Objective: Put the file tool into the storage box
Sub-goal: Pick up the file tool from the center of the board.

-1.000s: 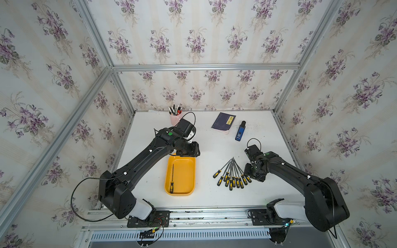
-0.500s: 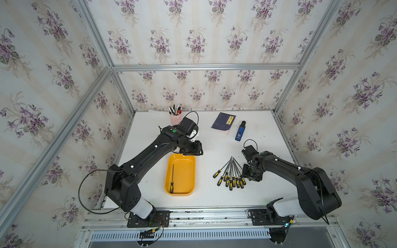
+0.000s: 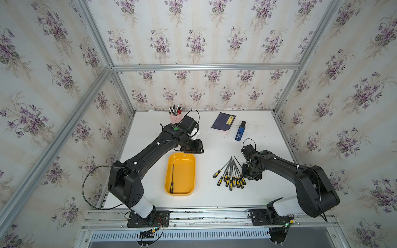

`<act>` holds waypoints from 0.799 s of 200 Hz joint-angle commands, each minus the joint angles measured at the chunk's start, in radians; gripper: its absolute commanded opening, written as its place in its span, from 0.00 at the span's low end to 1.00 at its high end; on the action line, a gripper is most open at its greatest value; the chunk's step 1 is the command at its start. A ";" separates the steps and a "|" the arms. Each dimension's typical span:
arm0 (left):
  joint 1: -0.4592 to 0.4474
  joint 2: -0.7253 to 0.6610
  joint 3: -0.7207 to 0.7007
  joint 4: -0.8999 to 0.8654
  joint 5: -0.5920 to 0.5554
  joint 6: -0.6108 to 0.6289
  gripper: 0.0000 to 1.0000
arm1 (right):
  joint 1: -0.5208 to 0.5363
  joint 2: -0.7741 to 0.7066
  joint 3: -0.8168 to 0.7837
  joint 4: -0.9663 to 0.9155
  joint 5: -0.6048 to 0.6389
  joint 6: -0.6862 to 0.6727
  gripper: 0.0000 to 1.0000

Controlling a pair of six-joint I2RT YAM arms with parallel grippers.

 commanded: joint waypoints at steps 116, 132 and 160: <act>0.015 0.007 0.003 -0.027 0.008 0.039 0.53 | 0.000 0.042 -0.023 0.121 -0.039 -0.048 0.18; 0.020 0.005 0.005 -0.028 0.008 0.039 0.53 | -0.001 0.032 -0.018 0.120 -0.041 -0.048 0.14; 0.035 0.002 0.020 -0.012 0.054 0.016 0.53 | 0.000 -0.040 0.014 0.090 -0.030 -0.045 0.09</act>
